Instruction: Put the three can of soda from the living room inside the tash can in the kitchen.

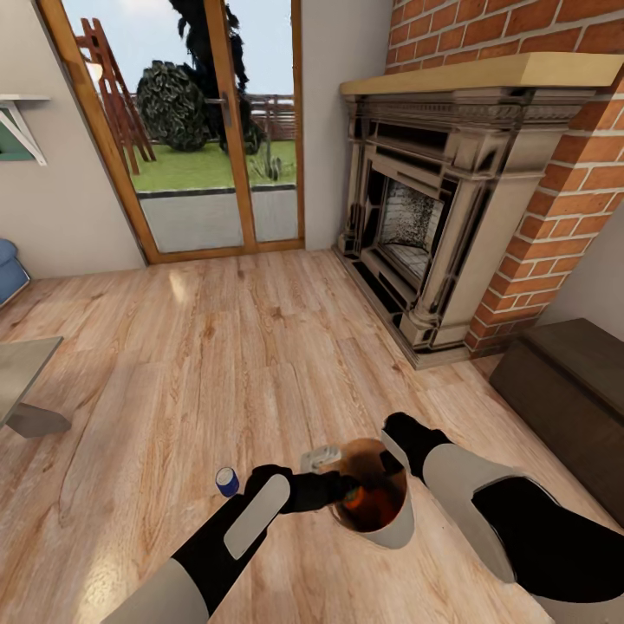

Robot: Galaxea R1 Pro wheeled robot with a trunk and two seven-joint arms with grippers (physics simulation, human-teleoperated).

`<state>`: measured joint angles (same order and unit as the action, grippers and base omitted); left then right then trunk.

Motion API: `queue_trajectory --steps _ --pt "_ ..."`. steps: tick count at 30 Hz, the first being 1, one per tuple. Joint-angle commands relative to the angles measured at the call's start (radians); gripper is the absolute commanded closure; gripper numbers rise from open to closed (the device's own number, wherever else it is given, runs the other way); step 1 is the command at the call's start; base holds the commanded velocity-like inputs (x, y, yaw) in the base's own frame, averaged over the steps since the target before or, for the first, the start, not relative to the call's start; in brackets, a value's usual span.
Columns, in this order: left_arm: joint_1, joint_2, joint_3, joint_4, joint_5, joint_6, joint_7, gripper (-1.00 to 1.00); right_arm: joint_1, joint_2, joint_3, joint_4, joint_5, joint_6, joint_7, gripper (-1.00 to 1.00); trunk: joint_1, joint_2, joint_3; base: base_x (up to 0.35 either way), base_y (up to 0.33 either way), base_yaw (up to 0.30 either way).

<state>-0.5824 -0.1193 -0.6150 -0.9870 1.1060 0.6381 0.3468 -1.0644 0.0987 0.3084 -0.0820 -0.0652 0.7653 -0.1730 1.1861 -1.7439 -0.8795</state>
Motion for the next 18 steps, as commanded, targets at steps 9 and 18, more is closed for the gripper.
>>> queue_trajectory --steps 9,18 --pt "0.001 0.004 0.000 -0.052 0.001 0.005 0.004 -1.00 0.000 -0.104 0.027 0.005 0.009 -0.009 0.005 1.00 0.000 0.000 0.000 0.000 0.000 0.000" --pt "0.001 0.005 0.001 -0.136 0.003 0.014 0.007 -1.00 0.025 -0.167 0.029 0.014 0.010 -0.058 0.004 1.00 0.000 0.000 0.000 0.000 0.000 0.000"
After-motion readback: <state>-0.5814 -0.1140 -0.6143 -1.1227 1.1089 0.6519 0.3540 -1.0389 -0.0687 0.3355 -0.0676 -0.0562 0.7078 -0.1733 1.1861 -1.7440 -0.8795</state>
